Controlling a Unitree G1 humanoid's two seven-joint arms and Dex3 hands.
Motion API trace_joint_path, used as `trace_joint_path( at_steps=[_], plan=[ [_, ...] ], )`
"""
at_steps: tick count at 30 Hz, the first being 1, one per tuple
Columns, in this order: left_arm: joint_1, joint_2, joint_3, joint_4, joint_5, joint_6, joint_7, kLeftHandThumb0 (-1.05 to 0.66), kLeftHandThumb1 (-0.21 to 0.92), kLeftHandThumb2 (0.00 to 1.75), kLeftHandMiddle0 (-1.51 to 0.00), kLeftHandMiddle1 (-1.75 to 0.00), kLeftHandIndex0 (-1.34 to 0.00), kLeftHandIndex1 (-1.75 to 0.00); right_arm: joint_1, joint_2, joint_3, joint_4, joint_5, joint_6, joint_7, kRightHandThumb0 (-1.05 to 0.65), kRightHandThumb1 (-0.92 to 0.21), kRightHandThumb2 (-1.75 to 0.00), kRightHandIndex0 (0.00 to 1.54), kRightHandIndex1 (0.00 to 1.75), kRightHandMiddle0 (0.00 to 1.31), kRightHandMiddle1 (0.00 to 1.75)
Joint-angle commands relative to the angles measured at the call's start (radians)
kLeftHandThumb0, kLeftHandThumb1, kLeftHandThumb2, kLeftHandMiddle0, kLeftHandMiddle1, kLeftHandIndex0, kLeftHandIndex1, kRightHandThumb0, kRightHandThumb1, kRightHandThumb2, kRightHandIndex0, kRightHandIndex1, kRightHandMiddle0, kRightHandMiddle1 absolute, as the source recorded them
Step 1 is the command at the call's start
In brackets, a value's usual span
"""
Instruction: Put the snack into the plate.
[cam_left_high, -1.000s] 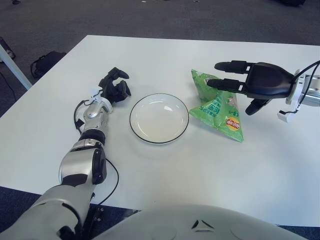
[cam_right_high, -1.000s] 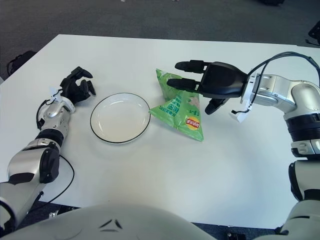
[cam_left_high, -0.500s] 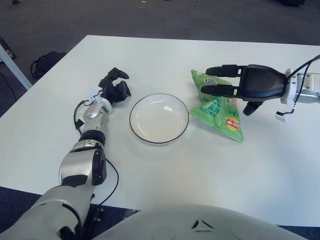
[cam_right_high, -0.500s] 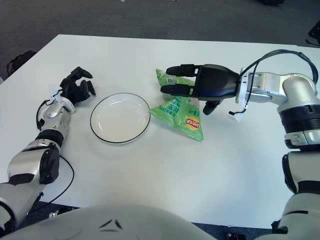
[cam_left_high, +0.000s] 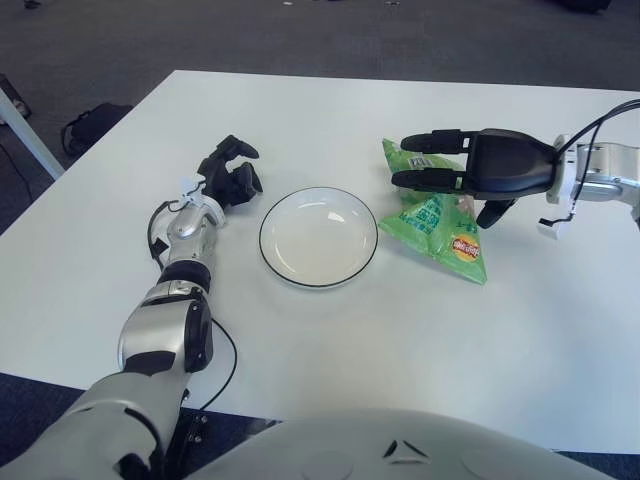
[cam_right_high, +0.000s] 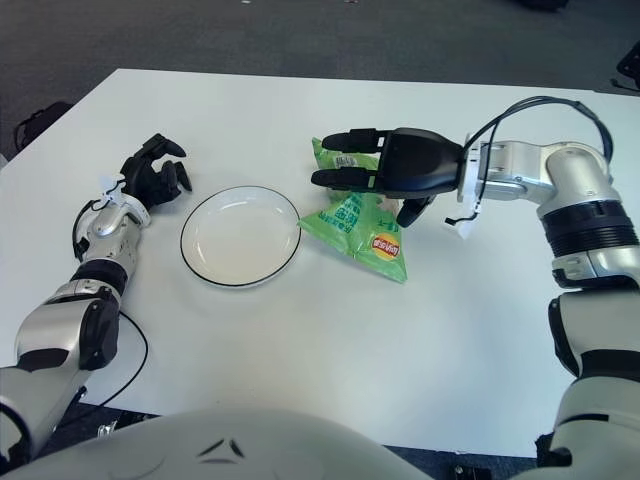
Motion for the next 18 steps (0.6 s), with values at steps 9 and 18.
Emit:
trace_joint_path(
  at_steps=[9, 18],
  plan=[
    [0.083, -0.031, -0.009, -0.041, -0.007, 0.008, -0.003, -0.44, 0.44, 1.16, -0.92, -1.75, -0.51, -1.75, -0.023, 0.086, 0.107, 0.126, 0.034, 0.062, 0.108, -0.88, -0.64, -0.44, 0.00, 0.00, 0.00, 0.00],
    [0.113, -0.033, -0.009, -0.091, -0.018, 0.018, -0.014, -0.44, 0.45, 1.15, -0.90, -1.75, -0.51, -1.75, -0.008, 0.100, 0.155, 0.154, 0.050, 0.112, 0.162, -0.88, -0.63, -0.43, 0.00, 0.00, 0.00, 0.00]
  ],
)
